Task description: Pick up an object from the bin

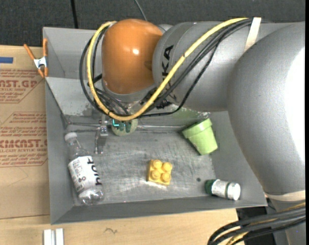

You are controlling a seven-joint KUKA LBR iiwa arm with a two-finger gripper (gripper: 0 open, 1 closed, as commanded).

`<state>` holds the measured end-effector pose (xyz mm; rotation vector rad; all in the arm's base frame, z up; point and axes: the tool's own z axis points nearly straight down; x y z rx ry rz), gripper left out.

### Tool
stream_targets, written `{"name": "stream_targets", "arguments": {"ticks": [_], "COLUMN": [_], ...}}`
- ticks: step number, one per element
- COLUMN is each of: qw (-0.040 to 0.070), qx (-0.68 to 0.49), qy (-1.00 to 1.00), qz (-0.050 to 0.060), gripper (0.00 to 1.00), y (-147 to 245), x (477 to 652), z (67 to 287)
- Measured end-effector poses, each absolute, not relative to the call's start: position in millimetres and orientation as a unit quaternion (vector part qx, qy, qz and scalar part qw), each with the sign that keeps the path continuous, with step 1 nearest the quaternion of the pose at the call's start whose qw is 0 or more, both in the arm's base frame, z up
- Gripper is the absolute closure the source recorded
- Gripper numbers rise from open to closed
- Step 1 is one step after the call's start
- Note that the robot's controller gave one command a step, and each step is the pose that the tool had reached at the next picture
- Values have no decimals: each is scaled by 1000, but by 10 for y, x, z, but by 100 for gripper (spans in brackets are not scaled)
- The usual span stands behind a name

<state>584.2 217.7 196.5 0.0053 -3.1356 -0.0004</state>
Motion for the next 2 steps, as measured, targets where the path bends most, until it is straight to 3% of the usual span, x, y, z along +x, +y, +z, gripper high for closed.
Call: {"name": "stream_targets", "arguments": {"ticks": [1,2], "qw": [-1,-5], "qx": [0,111], "qy": [-1000,-994], "qz": [-1,-1], "gripper": [0,0], "y": [2165,2281], "x": [5862,5737], "z": [2015,1547]}}
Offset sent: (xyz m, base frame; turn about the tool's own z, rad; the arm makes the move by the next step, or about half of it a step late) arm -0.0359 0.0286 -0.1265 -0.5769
